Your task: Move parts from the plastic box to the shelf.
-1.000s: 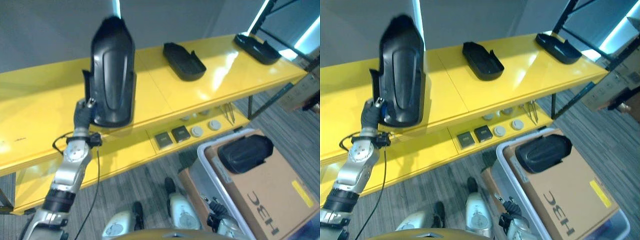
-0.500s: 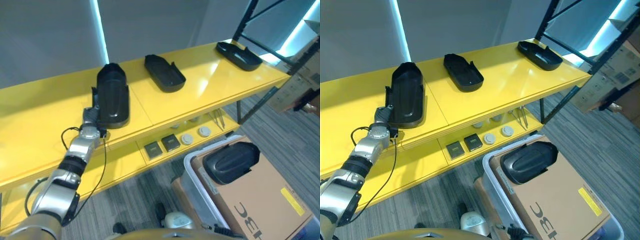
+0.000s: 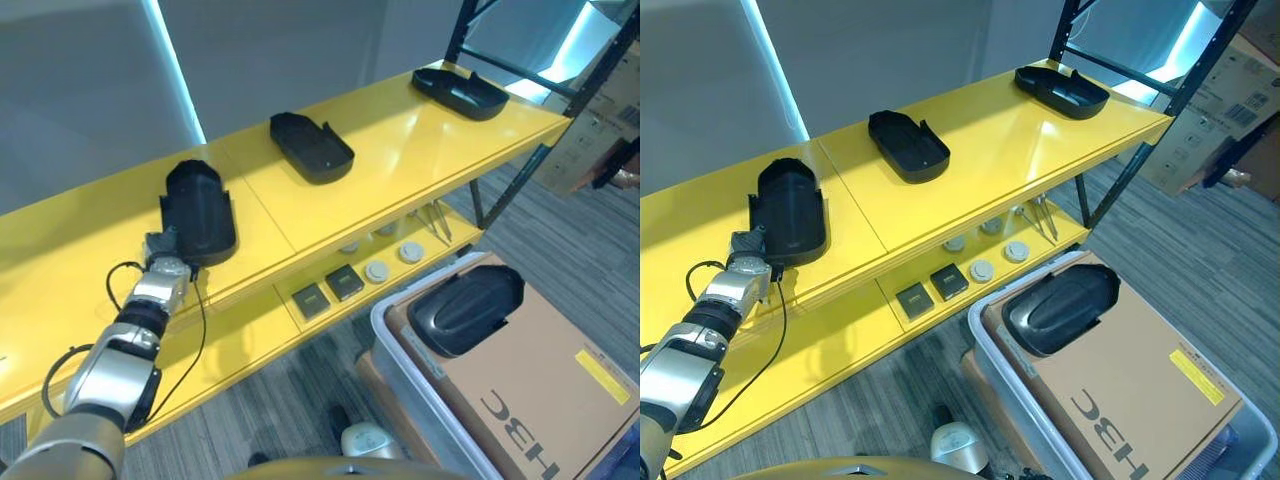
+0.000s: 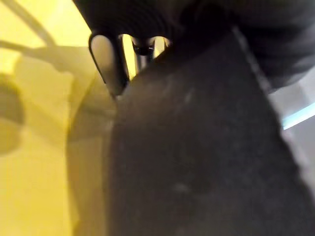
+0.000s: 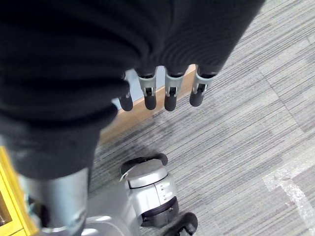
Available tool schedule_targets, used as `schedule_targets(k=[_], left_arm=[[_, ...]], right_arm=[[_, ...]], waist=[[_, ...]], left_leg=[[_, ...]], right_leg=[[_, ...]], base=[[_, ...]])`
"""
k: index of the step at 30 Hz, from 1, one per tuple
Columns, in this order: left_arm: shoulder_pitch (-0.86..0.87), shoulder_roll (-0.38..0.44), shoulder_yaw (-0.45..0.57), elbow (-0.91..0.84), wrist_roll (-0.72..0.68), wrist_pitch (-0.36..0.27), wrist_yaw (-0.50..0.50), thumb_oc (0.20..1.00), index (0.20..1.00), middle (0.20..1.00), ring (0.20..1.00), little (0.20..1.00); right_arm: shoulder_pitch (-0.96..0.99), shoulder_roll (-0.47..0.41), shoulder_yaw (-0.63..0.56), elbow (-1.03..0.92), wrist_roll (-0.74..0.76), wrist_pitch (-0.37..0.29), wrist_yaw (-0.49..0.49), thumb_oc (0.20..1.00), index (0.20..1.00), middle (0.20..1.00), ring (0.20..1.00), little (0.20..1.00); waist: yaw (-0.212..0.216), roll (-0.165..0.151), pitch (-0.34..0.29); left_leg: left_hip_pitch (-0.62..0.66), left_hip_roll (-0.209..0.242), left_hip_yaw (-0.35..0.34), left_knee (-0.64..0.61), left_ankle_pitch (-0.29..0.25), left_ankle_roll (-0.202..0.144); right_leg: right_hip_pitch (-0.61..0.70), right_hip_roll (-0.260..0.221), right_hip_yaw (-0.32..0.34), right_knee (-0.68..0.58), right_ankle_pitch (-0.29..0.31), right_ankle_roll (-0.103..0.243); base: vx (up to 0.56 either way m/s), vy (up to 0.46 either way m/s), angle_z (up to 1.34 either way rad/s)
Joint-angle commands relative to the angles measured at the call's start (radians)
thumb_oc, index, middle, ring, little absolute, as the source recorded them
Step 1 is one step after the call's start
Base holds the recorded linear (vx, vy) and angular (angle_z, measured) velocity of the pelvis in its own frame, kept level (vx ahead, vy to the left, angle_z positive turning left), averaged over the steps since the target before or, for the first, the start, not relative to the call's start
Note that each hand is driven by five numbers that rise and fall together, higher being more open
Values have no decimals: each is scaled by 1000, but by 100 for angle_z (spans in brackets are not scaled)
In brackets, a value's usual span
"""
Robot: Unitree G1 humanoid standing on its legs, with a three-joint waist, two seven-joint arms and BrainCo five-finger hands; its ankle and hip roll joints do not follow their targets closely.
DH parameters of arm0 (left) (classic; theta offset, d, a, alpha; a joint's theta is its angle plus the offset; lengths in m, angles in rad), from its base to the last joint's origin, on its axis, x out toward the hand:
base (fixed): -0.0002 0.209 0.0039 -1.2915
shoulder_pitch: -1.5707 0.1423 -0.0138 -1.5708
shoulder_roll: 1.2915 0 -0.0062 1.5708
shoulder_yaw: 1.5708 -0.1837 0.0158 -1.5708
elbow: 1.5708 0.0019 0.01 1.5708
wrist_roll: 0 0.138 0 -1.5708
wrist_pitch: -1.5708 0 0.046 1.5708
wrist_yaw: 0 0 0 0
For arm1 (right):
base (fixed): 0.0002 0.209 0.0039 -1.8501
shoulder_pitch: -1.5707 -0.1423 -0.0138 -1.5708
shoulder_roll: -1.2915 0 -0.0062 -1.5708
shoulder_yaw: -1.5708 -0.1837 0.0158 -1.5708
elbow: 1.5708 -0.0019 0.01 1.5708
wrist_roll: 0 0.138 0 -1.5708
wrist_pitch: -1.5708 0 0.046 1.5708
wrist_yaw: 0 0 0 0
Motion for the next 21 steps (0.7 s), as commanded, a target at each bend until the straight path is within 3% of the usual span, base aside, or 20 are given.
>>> schedule_targets(k=[1, 7, 16, 19, 21], left_arm=[[-42, 39, 57, 88, -17, -3, 33, 200, 200, 200, 200, 200], [-25, 46, 60, 124, 14, 12, 28, 200, 200, 200, 200, 200], [-8, 87, 38, 180, 60, 82, -58, 200, 200, 200, 200, 200], [-3, 89, 39, 200, 52, 72, -72, 200, 200, 200, 200, 200], [-1, 85, 43, 198, 45, 88, -83, 1000, 1000, 1000, 1000, 1000]], right_arm=[[-13, -31, 44, 49, -33, -29, 0, 1000, 1000, 1000, 1000, 1000], [-20, -32, 53, 44, -23, -16, 0, 1000, 1000, 1000, 1000, 1000], [-30, -41, 51, 53, -50, -11, 5, 1000, 1000, 1000, 1000, 1000], [-33, -43, 53, 59, -53, -11, 7, 1000, 1000, 1000, 1000, 1000], [-33, -43, 54, 59, -57, -12, 6, 1000, 1000, 1000, 1000, 1000]], waist=[[8, -24, 12], [19, -27, 9], [27, -17, 7], [29, -15, 4], [31, -13, 3]], left_leg=[[-36, 76, -107, 66, -1, -19], [-23, 78, -110, 66, -4, -20], [-8, 74, -112, 59, -6, -20], [-3, 74, -113, 57, -7, -19], [1, 73, -112, 54, -7, -19]], right_leg=[[-36, -16, 13, 72, -16, 66], [-9, -19, 0, 56, -18, 66], [14, -22, -10, 44, -23, 66], [18, -22, -12, 43, -25, 66], [22, -23, -13, 41, -25, 65]], base=[[0, 0, 0], [0, 0, 0], [2, 2, 0], [20, 21, 6], [0, 0, 0]])
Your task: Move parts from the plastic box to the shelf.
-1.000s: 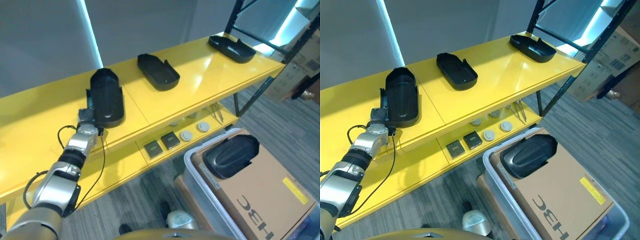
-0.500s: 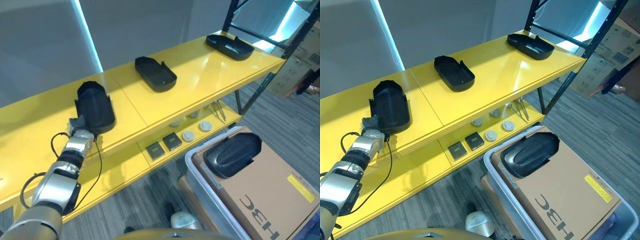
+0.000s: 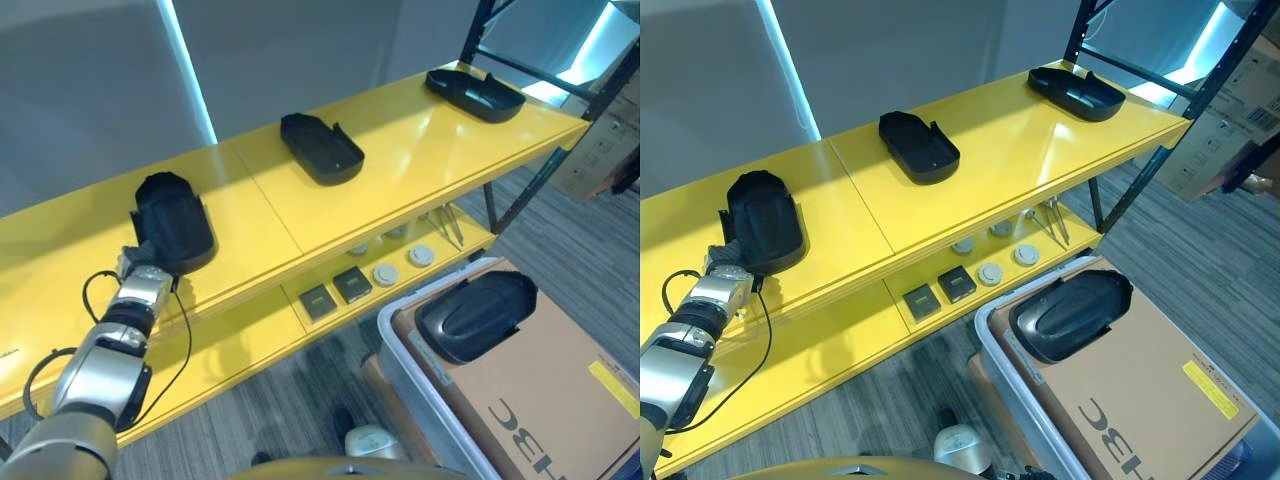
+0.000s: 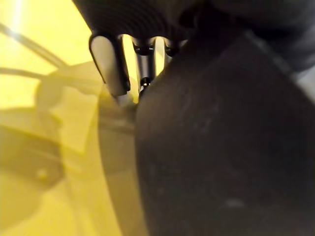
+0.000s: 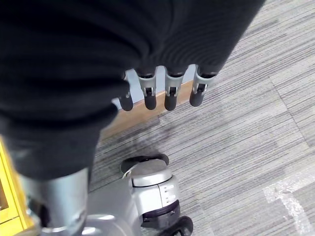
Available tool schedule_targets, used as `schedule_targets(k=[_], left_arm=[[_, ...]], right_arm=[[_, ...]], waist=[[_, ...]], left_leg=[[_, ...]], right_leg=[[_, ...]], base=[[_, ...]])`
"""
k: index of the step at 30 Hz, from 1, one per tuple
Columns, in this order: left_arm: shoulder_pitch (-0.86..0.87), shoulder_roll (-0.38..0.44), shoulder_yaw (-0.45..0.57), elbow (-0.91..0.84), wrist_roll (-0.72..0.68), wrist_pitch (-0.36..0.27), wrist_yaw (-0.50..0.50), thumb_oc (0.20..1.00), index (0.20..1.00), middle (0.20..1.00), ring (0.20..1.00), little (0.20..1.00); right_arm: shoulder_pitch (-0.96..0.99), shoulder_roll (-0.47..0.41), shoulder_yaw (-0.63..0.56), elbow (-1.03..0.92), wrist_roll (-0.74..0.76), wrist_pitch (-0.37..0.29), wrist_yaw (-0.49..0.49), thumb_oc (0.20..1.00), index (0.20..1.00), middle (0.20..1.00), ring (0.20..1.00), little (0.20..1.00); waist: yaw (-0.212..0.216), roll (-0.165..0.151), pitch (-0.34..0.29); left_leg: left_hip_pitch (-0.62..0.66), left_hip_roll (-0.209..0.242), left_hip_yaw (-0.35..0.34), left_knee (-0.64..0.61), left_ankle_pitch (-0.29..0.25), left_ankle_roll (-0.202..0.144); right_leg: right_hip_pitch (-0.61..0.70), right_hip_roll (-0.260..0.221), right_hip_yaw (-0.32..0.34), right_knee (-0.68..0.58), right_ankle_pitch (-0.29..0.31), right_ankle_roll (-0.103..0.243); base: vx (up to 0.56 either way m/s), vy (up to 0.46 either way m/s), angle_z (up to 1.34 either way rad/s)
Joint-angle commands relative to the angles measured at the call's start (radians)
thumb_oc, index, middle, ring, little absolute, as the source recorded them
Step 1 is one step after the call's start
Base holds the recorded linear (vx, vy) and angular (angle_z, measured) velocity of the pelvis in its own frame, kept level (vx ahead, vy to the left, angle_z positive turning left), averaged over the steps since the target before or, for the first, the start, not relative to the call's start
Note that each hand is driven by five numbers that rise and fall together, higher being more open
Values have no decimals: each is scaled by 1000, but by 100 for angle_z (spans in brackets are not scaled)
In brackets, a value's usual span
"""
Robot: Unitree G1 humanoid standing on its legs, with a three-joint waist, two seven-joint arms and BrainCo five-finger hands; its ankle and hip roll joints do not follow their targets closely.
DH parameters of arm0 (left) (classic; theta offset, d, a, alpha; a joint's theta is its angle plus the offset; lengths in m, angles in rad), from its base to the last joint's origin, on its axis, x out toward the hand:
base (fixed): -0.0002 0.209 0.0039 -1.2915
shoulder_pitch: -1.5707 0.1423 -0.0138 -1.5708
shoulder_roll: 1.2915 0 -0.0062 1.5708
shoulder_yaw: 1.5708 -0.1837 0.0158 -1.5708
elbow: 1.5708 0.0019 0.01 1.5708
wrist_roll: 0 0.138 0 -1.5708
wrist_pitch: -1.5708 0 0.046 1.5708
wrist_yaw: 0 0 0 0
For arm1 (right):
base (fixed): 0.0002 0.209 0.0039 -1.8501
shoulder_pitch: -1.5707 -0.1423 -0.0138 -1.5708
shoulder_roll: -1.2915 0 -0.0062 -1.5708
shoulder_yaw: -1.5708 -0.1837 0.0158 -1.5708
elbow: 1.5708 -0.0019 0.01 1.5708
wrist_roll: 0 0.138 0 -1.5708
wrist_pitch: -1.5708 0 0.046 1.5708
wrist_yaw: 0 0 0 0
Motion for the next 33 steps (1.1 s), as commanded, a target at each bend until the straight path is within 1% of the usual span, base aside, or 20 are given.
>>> schedule_targets(k=[1, 5, 6, 7, 11, 12, 13, 15, 16, 17, 19, 21, 23, 25, 27, 29, 30, 31, 32, 33], left_arm=[[5, 20, 38, 95, -18, 32, -39, 1000, 1000, 1000, 1000, 1000], [20, 12, 44, 116, -29, -17, -71, 1000, 1000, 1000, 1000, 1000], [20, 12, 44, 116, -29, -18, -71, 1000, 1000, 1000, 1000, 1000], [14, 12, 39, 95, 21, -71, -95, 1000, 1000, 1000, 1000, 1000], [-2, 29, 21, 19, 39, -112, -79, 1000, 1000, 1000, 1000, 1000], [-9, 61, 21, -96, 43, -109, -69, 1000, 1000, 1000, 1000, 1000], [-5, 88, 30, -171, 44, -115, -78, 1000, 1000, 1000, 1000, 1000], [12, 121, 37, -264, 63, -111, -95, 1000, 1000, 1000, 1000, 1000], [22, 136, 38, -309, 65, -99, -99, 1000, 1000, 1000, 1000, 1000], [70, 185, 70, -470, 94, -76, -143, 1000, 1000, 1000, 1000, 1000], [101, 207, 94, -561, 121, -48, -179, 1000, 1000, 1000, 1000, 1000], [215, 267, 177, -788, 161, -19, -300, 1000, 1000, 1000, 1000, 1000], [254, 279, 205, -849, 158, -41, -321, 1000, 1000, 1000, 1000, 1000], [291, 297, 231, -907, 107, -103, -378, 1000, 1000, 1000, 1000, 1000], [337, 277, 253, -1019, -3, -118, -458, 1000, 1000, 1000, 1000, 1000], [363, 250, 254, -1070, -72, -138, -499, 1000, 1000, 1000, 1000, 1000], [387, 217, 248, -1116, -134, -134, -523, 1000, 1000, 1000, 1000, 1000], [412, 177, 236, -1151, -150, -136, -542, 1000, 1000, 1000, 1000, 1000], [451, 128, 213, -1181, -172, -172, -561, 1000, 1000, 1000, 1000, 1000], [470, 102, 199, -1185, -183, -180, -588, 1000, 1000, 1000, 1000, 1000]], right_arm=[[-1, -32, 34, 35, -20, -5, 4, 1000, 1000, 1000, 1000, 1000], [-8, -34, 37, 44, -31, -5, 6, 1000, 1000, 1000, 1000, 1000], [-8, -34, 38, 45, -31, -5, 6, 1000, 1000, 1000, 1000, 1000], [-12, -33, 41, 51, -30, -6, 8, 1000, 1000, 1000, 1000, 1000], [-9, -29, 32, 59, -15, -13, 1, 1000, 1000, 1000, 1000, 1000], [-2, -32, 16, 61, -17, -20, 1, 1000, 1000, 1000, 1000, 1000], [3, -30, 6, 60, -17, -22, -2, 1000, 1000, 1000, 1000, 1000], [11, -27, -5, 54, -9, -21, -9, 1000, 1000, 1000, 1000, 1000], [13, -25, -8, 51, -6, -20, -11, 1000, 1000, 1000, 1000, 1000], [22, -19, -25, 42, -1, -16, -17, 1000, 1000, 1000, 1000, 1000], [26, -15, -36, 38, -3, -17, -20, 1000, 1000, 1000, 1000, 1000], [46, 2, -67, 11, 4, -11, -32, 1000, 1000, 1000, 1000, 1000], [50, 7, -73, 1, 7, -10, -39, 1000, 1000, 1000, 1000, 1000], [55, 13, -77, -12, 3, -4, -46, 1000, 1000, 1000, 1000, 1000], [69, 21, -89, -23, -6, -9, -55, 1000, 1000, 1000, 1000, 1000], [77, 24, -93, -26, -11, -13, -56, 1000, 1000, 1000, 1000, 1000], [81, 30, -95, -27, -13, -18, -61, 1000, 1000, 1000, 1000, 1000], [85, 34, -98, -31, -15, -20, -63, 1000, 1000, 1000, 1000, 1000], [91, 40, -101, -34, -20, -22, -65, 1000, 1000, 1000, 1000, 1000], [93, 42, -99, -32, -22, -26, -66, 1000, 1000, 1000, 1000, 1000]], waist=[[4, -22, -13], [5, -21, -16], [5, -21, -16], [7, -19, -18], [12, -16, -16], [23, -12, -14], [33, -10, -12], [46, -10, -11], [52, -10, -13], [74, -12, -9], [86, -13, -9], [119, -17, -9], [130, -17, -9], [139, -17, -12], [149, -18, -11], [153, -18, -11], [157, -18, -11], [160, -19, -10], [163, -21, -10], [164, -22, -10]], left_leg=[[-23, 67, -104, 56, -9, -14], [-18, 63, -105, 53, -10, -13], [-17, 63, -105, 52, -10, -13], [-12, 61, -104, 48, -12, -13], [-6, 58, -104, 43, -13, -13], [-3, 57, -107, 40, -13, -12], [-2, 55, -112, 38, -13, -12], [-5, 55, -117, 37, -13, -11], [-10, 55, -118, 36, -10, -12], [-12, 54, -130, 32, -8, -13], [-12, 54, -137, 28, -7, -13], [-15, 53, -155, 26, -6, -14], [-16, 52, -160, 24, -5, -14], [-14, 49, -163, 20, -6, -13], [-14, 48, -167, 16, -4, -14], [-14, 47, -168, 13, -4, -14], [-15, 46, -171, 11, -3, -15], [-15, 45, -175, 8, -2, -15], [-15, 42, -177, 6, -3, -15], [-16, 42, -177, 5, -4, -15]], right_leg=[[-20, -25, -2, 69, -30, 65], [-17, -26, -2, 67, -31, 64], [-17, -26, -2, 67, -31, 64], [-13, -26, -3, 66, -32, 64], [-9, -26, -3, 64, -32, 66], [-5, -27, -8, 61, -33, 67], [-2, -28, -13, 59, -32, 67], [-1, -31, -19, 56, -30, 69], [-6, -30, -21, 54, -27, 67], [-1, -33, -34, 48, -26, 68], [4, -34, -41, 44, -25, 68], [13, -42, -65, 38, -25, 71], [16, -43, -71, 35, -24, 71], [20, -45, -77, 32, -24, 73], [20, -47, -83, 30, -21, 76], [21, -48, -86, 27, -19, 77], [21, -49, -89, 25, -17, 78], [21, -50, -91, 23, -15, 80], [22, -51, -93, 19, -12, 81], [21, -51, -93, 18, -10, 82]], base=[[0, 0, 0], [0, 0, 0], [0, 0, 0], [0, 0, 0], [0, 0, 0], [3, 27, 5], [-6, 24, 8], [-24, 3, 8], [-45, 0, 5], [-38, 0, 4], [-25, 3, 20], [-20, 4, 33], [-7, 10, 21], [0, 14, 9], [-8, 13, 6], [-13, 8, 18], [-18, 10, 18], [-18, 10, 12], [0, 0, 0], [0, 0, 0]])
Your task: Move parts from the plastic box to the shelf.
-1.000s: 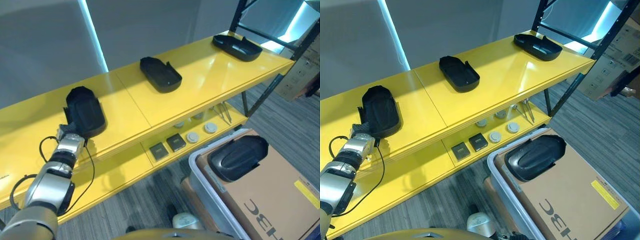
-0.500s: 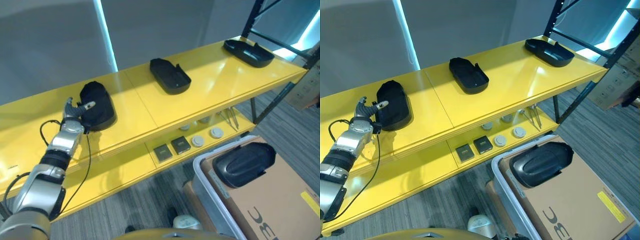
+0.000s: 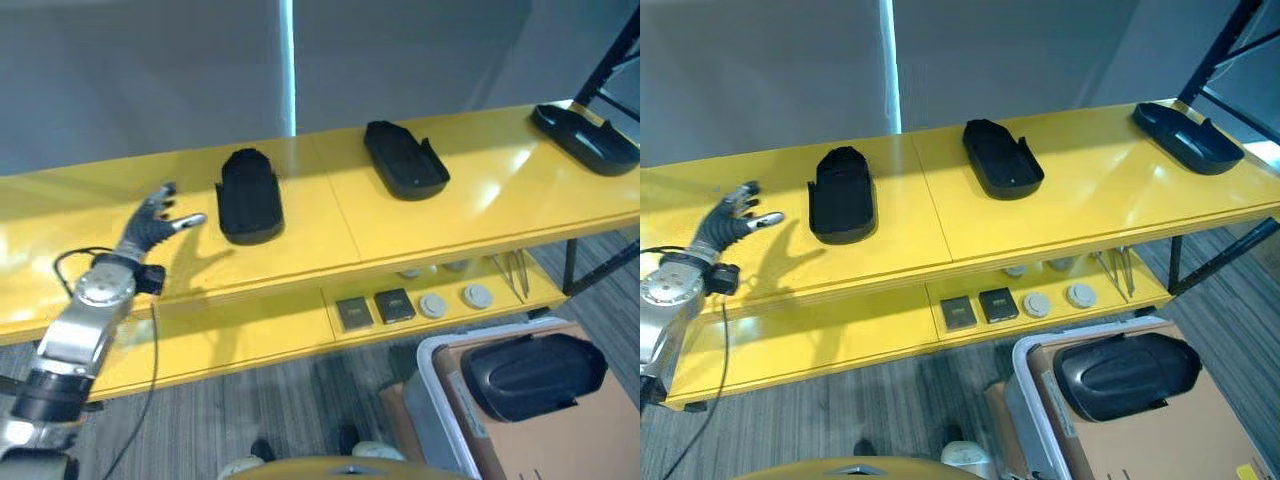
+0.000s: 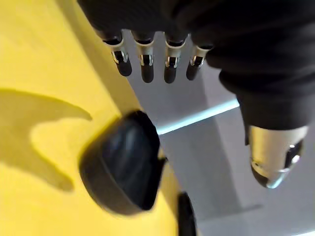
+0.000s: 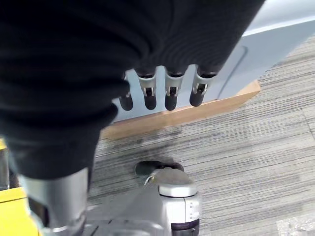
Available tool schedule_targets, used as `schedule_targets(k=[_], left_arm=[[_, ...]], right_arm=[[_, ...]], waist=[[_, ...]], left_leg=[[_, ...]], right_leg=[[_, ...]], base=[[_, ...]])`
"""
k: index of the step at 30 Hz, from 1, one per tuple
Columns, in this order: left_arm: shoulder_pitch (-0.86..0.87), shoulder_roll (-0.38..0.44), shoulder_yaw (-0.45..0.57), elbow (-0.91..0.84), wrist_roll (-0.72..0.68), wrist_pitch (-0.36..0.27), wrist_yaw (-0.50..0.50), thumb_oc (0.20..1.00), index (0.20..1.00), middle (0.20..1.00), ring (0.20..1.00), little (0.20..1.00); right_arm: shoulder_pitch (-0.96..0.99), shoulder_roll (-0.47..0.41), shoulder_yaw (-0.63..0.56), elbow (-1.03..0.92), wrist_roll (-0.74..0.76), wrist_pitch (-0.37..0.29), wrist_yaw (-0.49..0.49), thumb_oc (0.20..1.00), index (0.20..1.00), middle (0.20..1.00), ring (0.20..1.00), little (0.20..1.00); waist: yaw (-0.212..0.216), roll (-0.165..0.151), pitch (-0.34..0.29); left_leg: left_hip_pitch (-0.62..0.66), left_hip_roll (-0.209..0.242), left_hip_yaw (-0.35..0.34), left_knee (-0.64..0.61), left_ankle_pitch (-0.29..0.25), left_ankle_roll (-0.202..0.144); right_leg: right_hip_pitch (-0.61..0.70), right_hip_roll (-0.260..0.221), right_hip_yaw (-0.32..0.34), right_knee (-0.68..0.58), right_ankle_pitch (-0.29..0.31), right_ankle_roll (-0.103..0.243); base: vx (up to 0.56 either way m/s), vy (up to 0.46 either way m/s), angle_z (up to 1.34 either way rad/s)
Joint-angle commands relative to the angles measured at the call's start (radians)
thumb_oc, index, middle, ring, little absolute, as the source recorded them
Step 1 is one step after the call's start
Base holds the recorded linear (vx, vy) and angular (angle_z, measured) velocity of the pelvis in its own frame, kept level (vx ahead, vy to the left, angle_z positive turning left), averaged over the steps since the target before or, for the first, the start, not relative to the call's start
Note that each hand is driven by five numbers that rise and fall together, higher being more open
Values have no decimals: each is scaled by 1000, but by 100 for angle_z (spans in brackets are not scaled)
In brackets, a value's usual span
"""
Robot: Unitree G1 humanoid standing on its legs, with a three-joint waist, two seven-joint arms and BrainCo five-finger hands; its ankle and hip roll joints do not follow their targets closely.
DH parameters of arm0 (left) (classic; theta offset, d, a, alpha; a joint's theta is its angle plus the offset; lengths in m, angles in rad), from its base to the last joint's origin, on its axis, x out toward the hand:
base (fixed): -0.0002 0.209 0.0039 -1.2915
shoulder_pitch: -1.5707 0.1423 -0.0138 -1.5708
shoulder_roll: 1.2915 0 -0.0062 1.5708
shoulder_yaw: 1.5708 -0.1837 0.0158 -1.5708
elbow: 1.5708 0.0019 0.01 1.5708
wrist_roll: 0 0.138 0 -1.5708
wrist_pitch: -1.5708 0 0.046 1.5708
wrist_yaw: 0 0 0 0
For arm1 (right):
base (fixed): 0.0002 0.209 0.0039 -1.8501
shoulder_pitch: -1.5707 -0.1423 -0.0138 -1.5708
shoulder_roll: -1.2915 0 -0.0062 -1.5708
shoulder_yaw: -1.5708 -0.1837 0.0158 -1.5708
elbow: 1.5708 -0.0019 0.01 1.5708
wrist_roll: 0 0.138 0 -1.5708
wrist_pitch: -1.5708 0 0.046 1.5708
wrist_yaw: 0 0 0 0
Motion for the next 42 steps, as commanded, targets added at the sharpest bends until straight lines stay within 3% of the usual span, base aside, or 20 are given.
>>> schedule_targets(k=[1, 2, 3, 4, 9, 10, 13, 22, 32, 38, 42], left_arm=[[-39, -33, -39, 20, -106, -111, -87, 1000, 1000, 1000, 1000, 1000], [-24, -59, -61, 20, -112, -135, -98, 865, 865, 865, 865, 865], [-12, -80, -88, 24, -103, -163, -120, 448, 448, 448, 448, 448], [-5, -97, -116, 22, -106, -192, -123, 200, 200, 200, 200, 200], [-3, -136, -193, 23, -88, -223, -131, 200, 200, 200, 200, 200], [-5, -134, -223, 29, -31, -213, -73, 200, 200, 200, 200, 200], [-4, -126, -239, 83, -37, -207, 9, 200, 200, 200, 200, 200], [-74, -148, -227, 291, -19, -240, 149, 200, 200, 200, 200, 200], [-199, -209, -227, 536, 15, -365, 228, 200, 200, 200, 200, 200], [-231, -220, -223, 561, -10, -329, 257, 200, 200, 200, 200, 200], [-242, -243, -218, 675, -25, -309, 295, 200, 200, 200, 200, 200]], right_arm=[[11, 11, -4, 27, -22, -21, -21, 1000, 1000, 1000, 1000, 1000], [11, 10, 2, 26, -20, -20, -22, 1000, 1000, 1000, 1000, 1000], [10, 11, 6, 28, -18, -21, -23, 1000, 1000, 1000, 1000, 1000], [7, 11, 14, 27, -14, -20, -25, 1000, 1000, 1000, 1000, 1000], [-2, 11, 40, 29, 3, -18, -32, 1000, 1000, 1000, 1000, 1000], [-5, 9, 43, 30, 7, -15, -30, 1000, 1000, 1000, 1000, 1000], [6, 5, 53, 30, 8, -17, -30, 1000, 1000, 1000, 1000, 1000], [15, -4, 71, 31, -9, -27, -26, 1000, 1000, 1000, 1000, 1000], [9, -15, 114, -20, -38, 13, -12, 1000, 1000, 1000, 1000, 1000], [4, -25, 113, -12, -54, 15, 0, 1000, 1000, 1000, 1000, 1000], [7, -27, 118, -13, -69, 15, 7, 1000, 1000, 1000, 1000, 1000]], waist=[[-24, -1, -14], [-24, -2, -13], [-25, -3, -13], [-27, -5, -12], [-34, -8, -11], [-40, -8, -9], [-49, -10, -11], [-73, -13, -6], [-113, -25, 2], [-121, -23, 3], [-131, -24, -3]], left_leg=[[-8, 56, -78, 10, -11, -20], [-8, 56, -78, 10, -12, -19], [-9, 55, -77, 9, -13, -18], [-8, 55, -76, 8, -14, -17], [-8, 56, -68, 6, -15, -14], [-7, 56, -64, 6, -14, -14], [-4, 57, -55, 6, -14, -15], [-3, 63, -35, 10, -14, -14], [13, 71, -13, 15, -19, -14], [20, 74, -7, 15, -19, -15], [24, 76, -2, 18, -21, -16]], right_leg=[[-22, -29, 6, 24, 14, 74], [-23, -29, 8, 23, 14, 74], [-24, -28, 10, 22, 15, 74], [-26, -27, 13, 22, 16, 75], [-31, -26, 21, 22, 19, 77], [-34, -25, 25, 22, 21, 78], [-36, -25, 29, 20, 22, 80], [-48, -26, 41, 28, 25, 79], [-48, -22, 59, 44, 19, 77], [-42, -20, 64, 43, 17, 76], [-39, -20, 68, 47, 12, 76]], base=[[0, 0, 0], [0, 0, 0], [0, 0, 0], [0, 0, 0], [0, 0, 0], [0, 0, 0], [0, 0, 0], [2, -1, -1], [13, -5, -6], [25, -4, -11], [23, -3, 0]])
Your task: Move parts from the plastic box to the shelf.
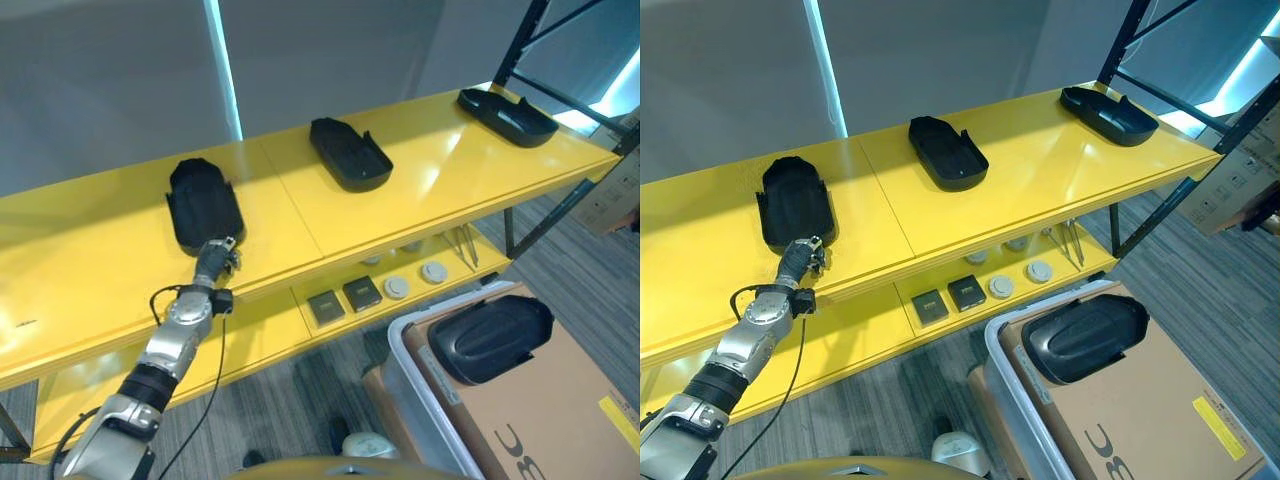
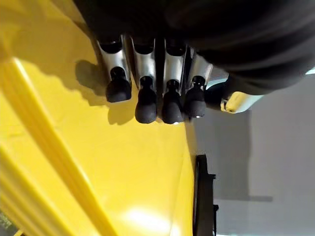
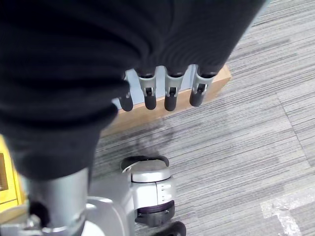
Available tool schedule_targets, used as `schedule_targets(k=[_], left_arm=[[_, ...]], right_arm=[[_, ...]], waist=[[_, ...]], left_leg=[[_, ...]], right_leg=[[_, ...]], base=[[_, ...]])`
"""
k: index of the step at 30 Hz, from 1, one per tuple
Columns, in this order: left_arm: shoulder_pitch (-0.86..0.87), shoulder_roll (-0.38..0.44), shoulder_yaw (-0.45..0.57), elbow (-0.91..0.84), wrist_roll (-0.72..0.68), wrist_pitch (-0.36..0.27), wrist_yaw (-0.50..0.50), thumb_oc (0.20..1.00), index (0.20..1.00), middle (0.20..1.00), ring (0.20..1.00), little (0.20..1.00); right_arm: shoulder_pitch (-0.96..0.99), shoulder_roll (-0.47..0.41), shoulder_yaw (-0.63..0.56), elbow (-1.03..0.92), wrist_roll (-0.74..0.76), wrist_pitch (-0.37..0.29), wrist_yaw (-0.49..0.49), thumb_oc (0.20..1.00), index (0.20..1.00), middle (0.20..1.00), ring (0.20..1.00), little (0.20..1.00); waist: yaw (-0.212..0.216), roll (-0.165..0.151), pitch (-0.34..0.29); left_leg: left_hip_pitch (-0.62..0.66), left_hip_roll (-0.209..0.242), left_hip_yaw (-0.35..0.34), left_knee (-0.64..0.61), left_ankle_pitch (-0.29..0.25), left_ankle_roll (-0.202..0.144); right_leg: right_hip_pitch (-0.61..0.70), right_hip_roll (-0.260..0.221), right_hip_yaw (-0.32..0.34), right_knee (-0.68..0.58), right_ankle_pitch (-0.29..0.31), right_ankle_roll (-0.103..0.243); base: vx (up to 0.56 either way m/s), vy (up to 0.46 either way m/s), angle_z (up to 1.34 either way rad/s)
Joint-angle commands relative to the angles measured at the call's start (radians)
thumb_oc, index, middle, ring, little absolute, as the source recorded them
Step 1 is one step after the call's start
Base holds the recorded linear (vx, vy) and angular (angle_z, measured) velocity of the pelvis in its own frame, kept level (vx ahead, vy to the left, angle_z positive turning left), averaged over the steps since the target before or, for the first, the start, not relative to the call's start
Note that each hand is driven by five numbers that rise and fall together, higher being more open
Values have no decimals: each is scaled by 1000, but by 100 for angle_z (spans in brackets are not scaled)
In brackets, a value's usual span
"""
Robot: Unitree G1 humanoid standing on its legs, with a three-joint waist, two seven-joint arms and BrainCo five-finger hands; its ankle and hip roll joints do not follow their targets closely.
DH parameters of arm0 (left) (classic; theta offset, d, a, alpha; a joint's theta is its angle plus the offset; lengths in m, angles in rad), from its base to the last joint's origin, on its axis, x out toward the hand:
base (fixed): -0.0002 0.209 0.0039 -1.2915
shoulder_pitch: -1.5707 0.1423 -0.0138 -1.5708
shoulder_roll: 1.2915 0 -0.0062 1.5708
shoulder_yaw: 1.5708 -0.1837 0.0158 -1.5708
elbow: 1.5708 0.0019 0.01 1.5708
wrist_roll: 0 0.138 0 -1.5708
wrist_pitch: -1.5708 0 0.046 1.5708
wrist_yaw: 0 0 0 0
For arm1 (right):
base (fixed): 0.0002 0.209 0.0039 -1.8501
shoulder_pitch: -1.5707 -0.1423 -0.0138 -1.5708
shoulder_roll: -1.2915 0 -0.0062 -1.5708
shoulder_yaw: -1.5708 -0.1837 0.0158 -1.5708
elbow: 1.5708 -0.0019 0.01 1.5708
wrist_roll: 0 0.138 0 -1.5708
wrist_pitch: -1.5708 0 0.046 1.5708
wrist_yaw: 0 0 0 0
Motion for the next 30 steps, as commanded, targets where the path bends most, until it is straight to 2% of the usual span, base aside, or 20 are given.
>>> schedule_targets(k=[1, 10, 30], left_arm=[[-94, -18, 44, 96, -14, -13, 40, 200, 200, 200, 200, 200], [-115, -41, 77, 280, -6, -37, 90, 200, 200, 200, 200, 200], [-177, -28, 94, 381, 6, -24, 81, 200, 200, 200, 200, 200]], right_arm=[[-3, -39, 28, 10, -32, -1, 9, 1000, 1000, 1000, 1000, 1000], [-4, -44, 34, 21, -53, -4, 18, 1000, 1000, 1000, 1000, 1000], [-5, -56, 57, 26, -98, -5, 34, 1000, 1000, 1000, 1000, 1000]], waist=[[-2, -4, 11], [-14, -5, 10], [-26, -13, -3]], left_leg=[[12, 74, -58, 19, -14, -17], [21, 78, -48, 24, -16, -17], [44, 68, -40, 17, -26, -12]], right_leg=[[-21, -25, 14, 46, 1, 73], [-14, -21, 24, 51, -5, 72], [5, -26, 32, 48, -10, 81]], base=[[0, 0, 0], [3, -1, -1], [8, 10, -2]])
